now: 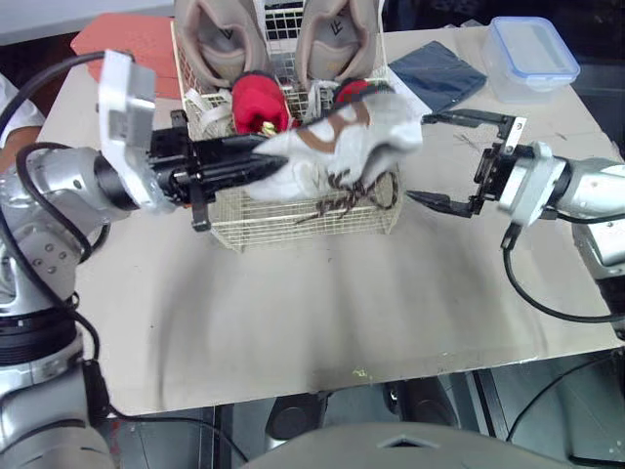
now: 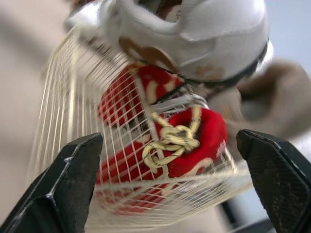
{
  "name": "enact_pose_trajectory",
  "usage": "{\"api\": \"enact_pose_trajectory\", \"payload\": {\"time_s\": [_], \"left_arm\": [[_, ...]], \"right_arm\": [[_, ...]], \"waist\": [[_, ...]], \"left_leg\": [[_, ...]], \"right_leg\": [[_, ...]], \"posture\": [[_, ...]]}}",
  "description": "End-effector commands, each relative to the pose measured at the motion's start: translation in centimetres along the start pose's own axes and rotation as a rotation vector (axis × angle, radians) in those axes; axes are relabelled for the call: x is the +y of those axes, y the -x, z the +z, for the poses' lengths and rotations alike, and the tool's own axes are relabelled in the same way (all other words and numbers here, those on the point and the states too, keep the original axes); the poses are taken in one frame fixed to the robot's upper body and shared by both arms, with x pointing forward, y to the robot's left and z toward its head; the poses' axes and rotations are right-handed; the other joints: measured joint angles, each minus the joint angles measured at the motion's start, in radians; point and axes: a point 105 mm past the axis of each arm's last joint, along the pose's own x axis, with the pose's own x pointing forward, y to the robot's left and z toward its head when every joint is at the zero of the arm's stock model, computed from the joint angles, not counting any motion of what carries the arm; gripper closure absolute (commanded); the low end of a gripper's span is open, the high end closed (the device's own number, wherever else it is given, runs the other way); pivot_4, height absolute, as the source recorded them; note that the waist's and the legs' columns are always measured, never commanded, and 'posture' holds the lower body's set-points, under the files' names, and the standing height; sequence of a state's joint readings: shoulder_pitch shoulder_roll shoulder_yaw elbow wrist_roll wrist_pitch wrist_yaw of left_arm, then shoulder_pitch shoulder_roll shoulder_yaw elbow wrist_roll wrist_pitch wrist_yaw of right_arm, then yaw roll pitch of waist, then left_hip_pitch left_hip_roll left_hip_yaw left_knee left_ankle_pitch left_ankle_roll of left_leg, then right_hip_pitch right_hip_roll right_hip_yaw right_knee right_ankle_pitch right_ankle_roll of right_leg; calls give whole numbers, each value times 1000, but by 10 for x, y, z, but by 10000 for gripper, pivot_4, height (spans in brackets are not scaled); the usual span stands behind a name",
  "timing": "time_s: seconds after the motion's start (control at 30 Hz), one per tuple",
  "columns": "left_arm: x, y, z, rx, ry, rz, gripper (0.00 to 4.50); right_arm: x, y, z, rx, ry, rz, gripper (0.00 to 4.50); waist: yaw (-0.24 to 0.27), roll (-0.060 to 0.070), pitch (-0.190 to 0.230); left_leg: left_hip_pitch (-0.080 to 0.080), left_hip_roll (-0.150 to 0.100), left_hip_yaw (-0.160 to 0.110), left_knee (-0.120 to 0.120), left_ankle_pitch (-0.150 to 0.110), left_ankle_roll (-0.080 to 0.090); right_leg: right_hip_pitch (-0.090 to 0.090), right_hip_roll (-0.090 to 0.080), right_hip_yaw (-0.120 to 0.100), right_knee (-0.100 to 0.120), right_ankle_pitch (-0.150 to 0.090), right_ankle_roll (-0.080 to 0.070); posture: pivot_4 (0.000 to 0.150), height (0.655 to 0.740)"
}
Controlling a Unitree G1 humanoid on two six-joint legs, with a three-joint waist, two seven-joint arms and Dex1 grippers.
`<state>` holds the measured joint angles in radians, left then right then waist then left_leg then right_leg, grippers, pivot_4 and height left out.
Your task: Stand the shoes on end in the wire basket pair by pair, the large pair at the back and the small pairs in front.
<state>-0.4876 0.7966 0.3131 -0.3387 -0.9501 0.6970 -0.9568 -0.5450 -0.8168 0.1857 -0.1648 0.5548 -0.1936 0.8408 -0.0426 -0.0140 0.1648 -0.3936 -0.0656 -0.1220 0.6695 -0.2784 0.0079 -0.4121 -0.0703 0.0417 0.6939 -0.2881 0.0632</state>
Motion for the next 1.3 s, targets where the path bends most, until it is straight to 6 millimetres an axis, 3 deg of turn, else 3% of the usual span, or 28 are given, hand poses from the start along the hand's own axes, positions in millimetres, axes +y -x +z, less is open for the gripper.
{"api": "enact_pose_trajectory", "payload": {"time_s": [0.03, 0.1, 0.23, 0.47, 0.57, 0.67, 0.7, 0.8, 0.83, 1.03, 1.3], "left_arm": [[-1, -3, 16, -157, -53, 53, 39642], [-1, -7, 18, -243, -55, 86, 39642], [-4, -11, 15, -332, -29, 116, 39642], [-16, -20, 5, -369, 38, 72, 39642], [-17, -20, 1, -355, 52, 62, 39642], [-18, -21, 0, -349, 54, 54, 39642], [-18, -21, -1, -347, 54, 52, 39642], [-18, -22, -4, -330, 65, 59, 39642], [-17, -22, -6, -319, 76, 70, 39642], [-17, -17, -11, -261, 96, 92, 39642], [-11, 0, -18, -123, 14, 157, 3929]], "right_arm": [[-3, -7, 26, -97, -397, -70, 387], [-7, -11, 36, -158, -604, -112, 387], [-16, -17, 52, -258, -827, -176, 387], [-25, -31, 57, -329, -987, -231, 387], [-26, -34, 59, -340, -996, -219, 8927], [-26, -36, 54, -321, -993, -237, 23402], [-26, -36, 52, -310, -987, -241, 25189], [-26, -37, 48, -297, -977, -258, 41165], [-26, -37, 48, -297, -975, -261, 44188], [-17, -38, 56, -273, -927, -266, 44188], [-8, -36, 57, -266, -805, -336, 45000]], "waist": [[2, 0, 0], [5, 0, 0], [5, -3, 0], [4, -3, 0], [4, -3, 0], [2, -3, 0], [2, -3, 0], [2, -3, 0], [2, -3, 0], [1, -3, 0], [2, -3, -1]], "left_leg": [[0, 0, 0, 0, 0, 0], [-1, 0, 0, 1, 0, 0], [-1, -1, -1, 1, 0, 0], [-1, -1, -1, 1, 0, 0], [-1, -1, 0, 1, 0, 0], [-1, -1, 0, 1, 0, 0], [-1, -1, 0, 1, 0, 0], [-1, -1, 0, 1, 0, 0], [-1, -1, 0, 1, 0, 0], [-1, -1, 0, 0, 0, 0], [-1, -1, -1, 0, 0, 0]], "right_leg": [[0, 0, 0, 0, 0, 0], [1, -1, 0, -1, 0, 0], [1, -1, -1, -1, 0, 0], [0, -1, -1, -1, 0, 0], [0, 0, -1, -1, 0, 0], [0, 0, -1, -1, 0, 0], [0, 0, -1, -1, 0, 0], [0, 0, -1, 0, 0, 0], [0, 0, -1, 0, 0, 0], [0, 0, -1, -1, 0, 0], [-1, 0, -1, -1, 0, 0]], "posture": [[1500, 7400], [1500, 7400], [1500, 7400], [1500, 7400], [1500, 7400], [1500, 7400], [1500, 7400], [1500, 7400], [1500, 7400], [1500, 7400], [1500, 7400]]}}
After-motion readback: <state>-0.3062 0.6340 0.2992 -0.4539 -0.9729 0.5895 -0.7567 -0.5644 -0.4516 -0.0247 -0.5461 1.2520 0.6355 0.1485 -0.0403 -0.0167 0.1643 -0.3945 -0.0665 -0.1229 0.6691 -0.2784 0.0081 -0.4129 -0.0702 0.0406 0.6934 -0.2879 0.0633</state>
